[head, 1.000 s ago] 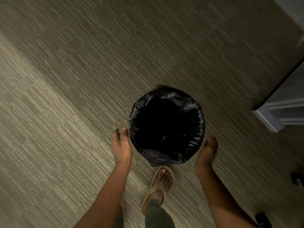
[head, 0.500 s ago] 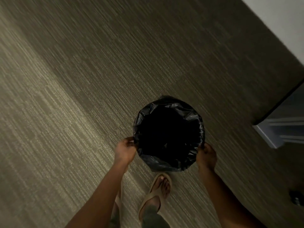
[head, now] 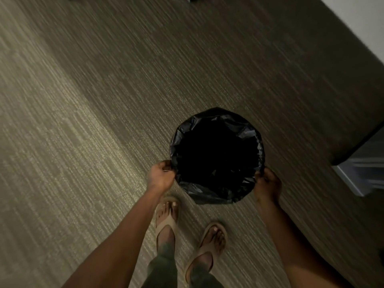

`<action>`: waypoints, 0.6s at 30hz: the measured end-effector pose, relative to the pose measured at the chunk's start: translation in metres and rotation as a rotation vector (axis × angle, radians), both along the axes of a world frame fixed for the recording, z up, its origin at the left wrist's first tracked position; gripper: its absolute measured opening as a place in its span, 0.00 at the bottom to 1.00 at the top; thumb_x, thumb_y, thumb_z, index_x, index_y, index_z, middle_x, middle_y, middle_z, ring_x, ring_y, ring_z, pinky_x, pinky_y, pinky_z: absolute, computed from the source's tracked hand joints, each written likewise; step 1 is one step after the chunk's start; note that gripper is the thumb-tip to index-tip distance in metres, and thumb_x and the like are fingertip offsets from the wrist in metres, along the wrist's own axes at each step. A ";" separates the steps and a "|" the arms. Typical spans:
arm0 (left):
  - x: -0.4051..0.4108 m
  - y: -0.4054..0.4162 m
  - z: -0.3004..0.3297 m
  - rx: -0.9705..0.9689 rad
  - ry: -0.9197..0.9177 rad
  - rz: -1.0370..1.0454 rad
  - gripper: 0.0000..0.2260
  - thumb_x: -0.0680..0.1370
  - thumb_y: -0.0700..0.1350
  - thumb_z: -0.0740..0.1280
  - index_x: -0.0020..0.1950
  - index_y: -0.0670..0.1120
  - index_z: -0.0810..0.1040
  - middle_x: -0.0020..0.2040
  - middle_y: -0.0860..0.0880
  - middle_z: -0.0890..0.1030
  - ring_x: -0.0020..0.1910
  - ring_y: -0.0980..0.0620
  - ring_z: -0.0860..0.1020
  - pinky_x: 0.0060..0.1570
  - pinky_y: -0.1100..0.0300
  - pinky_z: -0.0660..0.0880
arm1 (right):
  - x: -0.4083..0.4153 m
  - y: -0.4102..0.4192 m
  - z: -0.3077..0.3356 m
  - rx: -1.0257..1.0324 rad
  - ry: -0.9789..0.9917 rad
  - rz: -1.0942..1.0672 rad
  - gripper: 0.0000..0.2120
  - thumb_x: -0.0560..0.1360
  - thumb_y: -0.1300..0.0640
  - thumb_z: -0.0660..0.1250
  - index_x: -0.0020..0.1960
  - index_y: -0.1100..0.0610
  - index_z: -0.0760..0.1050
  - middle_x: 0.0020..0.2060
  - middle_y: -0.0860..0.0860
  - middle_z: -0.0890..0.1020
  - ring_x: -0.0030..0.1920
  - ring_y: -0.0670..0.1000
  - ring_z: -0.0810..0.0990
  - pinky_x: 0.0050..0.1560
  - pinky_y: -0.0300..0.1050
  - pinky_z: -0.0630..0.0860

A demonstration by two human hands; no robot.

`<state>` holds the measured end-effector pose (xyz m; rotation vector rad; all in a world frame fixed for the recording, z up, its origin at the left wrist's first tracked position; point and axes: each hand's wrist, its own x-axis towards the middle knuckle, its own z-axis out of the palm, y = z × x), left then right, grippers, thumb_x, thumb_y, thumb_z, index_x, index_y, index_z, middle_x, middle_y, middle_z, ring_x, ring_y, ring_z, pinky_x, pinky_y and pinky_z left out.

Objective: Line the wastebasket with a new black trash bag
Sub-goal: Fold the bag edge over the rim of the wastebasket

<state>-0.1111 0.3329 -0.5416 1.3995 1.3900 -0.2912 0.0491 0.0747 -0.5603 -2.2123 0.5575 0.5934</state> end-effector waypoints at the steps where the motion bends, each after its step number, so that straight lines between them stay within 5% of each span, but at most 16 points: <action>1: 0.001 0.010 -0.002 0.006 -0.012 0.002 0.10 0.76 0.47 0.73 0.57 0.49 0.85 0.49 0.50 0.88 0.50 0.45 0.86 0.57 0.45 0.84 | 0.004 0.010 0.002 0.018 -0.009 0.015 0.16 0.81 0.59 0.66 0.67 0.60 0.78 0.61 0.58 0.83 0.59 0.60 0.83 0.58 0.59 0.81; 10: 0.065 0.116 -0.008 0.184 -0.084 -0.075 0.17 0.69 0.47 0.67 0.55 0.45 0.86 0.51 0.41 0.88 0.50 0.40 0.86 0.54 0.39 0.85 | 0.060 0.122 -0.008 0.132 -0.041 0.002 0.13 0.80 0.62 0.65 0.61 0.60 0.82 0.55 0.56 0.85 0.50 0.54 0.82 0.46 0.42 0.72; 18: 0.107 0.146 -0.011 0.204 -0.070 -0.206 0.13 0.82 0.41 0.65 0.65 0.46 0.82 0.59 0.46 0.86 0.59 0.44 0.83 0.64 0.48 0.81 | 0.090 0.154 -0.035 0.028 -0.015 0.048 0.17 0.79 0.53 0.65 0.65 0.57 0.80 0.61 0.58 0.83 0.59 0.61 0.82 0.56 0.53 0.80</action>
